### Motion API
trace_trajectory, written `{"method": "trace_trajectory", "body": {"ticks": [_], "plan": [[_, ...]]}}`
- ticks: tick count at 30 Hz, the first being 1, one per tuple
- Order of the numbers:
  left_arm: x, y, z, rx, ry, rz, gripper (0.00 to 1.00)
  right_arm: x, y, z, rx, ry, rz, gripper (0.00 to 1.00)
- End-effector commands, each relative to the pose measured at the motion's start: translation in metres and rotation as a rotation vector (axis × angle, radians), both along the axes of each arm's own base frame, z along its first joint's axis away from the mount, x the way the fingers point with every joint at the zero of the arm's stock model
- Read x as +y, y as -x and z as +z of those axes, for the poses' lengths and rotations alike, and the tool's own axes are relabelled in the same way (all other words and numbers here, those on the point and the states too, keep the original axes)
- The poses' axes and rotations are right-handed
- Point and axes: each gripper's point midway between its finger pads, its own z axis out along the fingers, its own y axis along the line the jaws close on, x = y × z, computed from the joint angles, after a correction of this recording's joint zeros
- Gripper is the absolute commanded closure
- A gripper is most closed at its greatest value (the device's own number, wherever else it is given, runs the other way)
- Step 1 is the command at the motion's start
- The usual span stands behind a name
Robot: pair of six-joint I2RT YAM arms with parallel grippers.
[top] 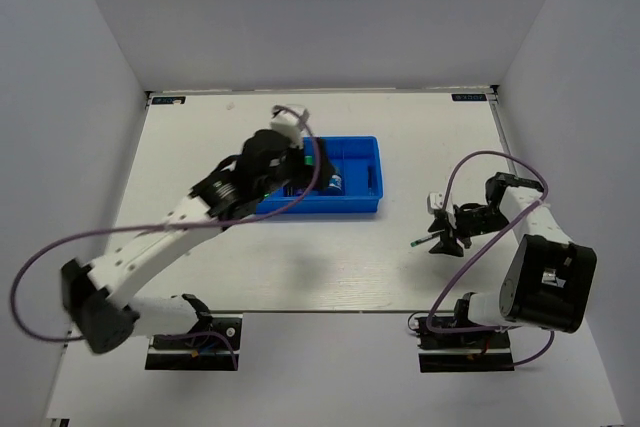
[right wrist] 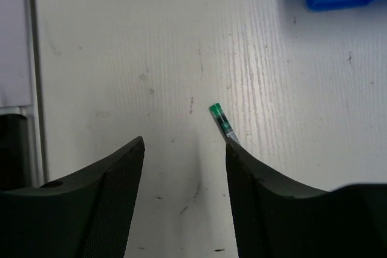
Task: Sort the stationery into containers
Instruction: Grab a piece of stationery with the right arm
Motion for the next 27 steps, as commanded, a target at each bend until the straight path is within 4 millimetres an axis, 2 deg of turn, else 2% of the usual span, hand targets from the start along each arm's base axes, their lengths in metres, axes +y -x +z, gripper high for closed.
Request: {"method": "trace_trajectory", "body": {"ticks": [1, 2, 3, 4, 5, 6, 7, 9, 11, 12, 13, 19, 23, 27], "plan": [[0.065, 0.039, -0.014, 0.002, -0.134, 0.022, 0.00, -0.008, -0.030, -0.013, -0.255, 0.081, 0.091, 0.40], [0.080, 0.041, -0.016, 0.000, -0.152, 0.050, 0.00, -0.010, -0.035, -0.015, -0.261, 0.097, 0.079, 0.40], [0.101, 0.051, -0.034, 0.037, -0.221, 0.080, 0.00, -0.011, -0.035, -0.018, -0.260, 0.115, 0.098, 0.40], [0.119, 0.062, -0.023, -0.005, -0.189, 0.104, 0.00, -0.014, -0.045, -0.018, -0.260, 0.129, 0.130, 0.40], [0.128, 0.068, -0.025, -0.008, -0.194, 0.118, 0.00, -0.014, -0.039, -0.018, -0.216, 0.120, 0.144, 0.43], [0.144, 0.076, -0.042, 0.027, -0.234, 0.142, 0.00, -0.015, -0.041, -0.023, -0.198, 0.116, 0.170, 0.44], [0.158, 0.086, -0.040, 0.005, -0.207, 0.163, 0.00, -0.023, -0.055, -0.020, -0.204, 0.154, 0.177, 0.48], [0.184, 0.102, -0.057, 0.035, -0.223, 0.210, 0.00, -0.032, -0.067, -0.023, -0.202, 0.193, 0.190, 0.50], [0.197, 0.110, -0.066, 0.059, -0.247, 0.235, 0.00, -0.035, -0.073, -0.029, -0.190, 0.200, 0.189, 0.51], [0.204, 0.115, -0.071, 0.056, -0.243, 0.249, 0.00, -0.037, -0.080, -0.025, -0.202, 0.214, 0.198, 0.51], [0.213, 0.120, -0.078, 0.076, -0.270, 0.268, 0.00, -0.038, -0.078, -0.025, -0.188, 0.221, 0.211, 0.51], [0.234, 0.135, -0.094, 0.095, -0.311, 0.307, 0.00, -0.043, -0.070, -0.047, -0.129, 0.264, 0.264, 0.54], [0.240, 0.140, -0.100, 0.100, -0.322, 0.322, 0.00, -0.042, -0.057, -0.053, -0.087, 0.268, 0.291, 0.54], [0.244, 0.141, -0.104, 0.098, -0.325, 0.333, 0.00, -0.044, -0.054, -0.064, -0.088, 0.294, 0.301, 0.55]]}}
